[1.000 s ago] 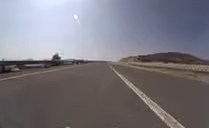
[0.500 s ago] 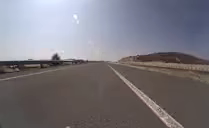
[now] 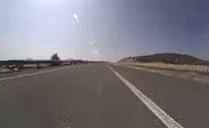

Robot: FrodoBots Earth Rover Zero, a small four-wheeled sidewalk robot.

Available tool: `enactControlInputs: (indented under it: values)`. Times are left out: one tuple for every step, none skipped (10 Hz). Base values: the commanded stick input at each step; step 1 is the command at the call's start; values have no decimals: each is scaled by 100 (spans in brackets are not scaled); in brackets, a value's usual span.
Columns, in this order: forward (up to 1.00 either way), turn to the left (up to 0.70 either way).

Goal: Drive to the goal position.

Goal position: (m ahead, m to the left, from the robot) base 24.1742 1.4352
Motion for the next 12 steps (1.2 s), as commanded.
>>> enactControlInputs:
  values:
    - [100,0]
    - [100,0]
    - [100,0]
    - [100,0]
    - [100,0]
    - [100,0]
    - [100,0]
    - [100,0]
    - [100,0]
    - [100,0]
    - [100,0]
    - [100,0]
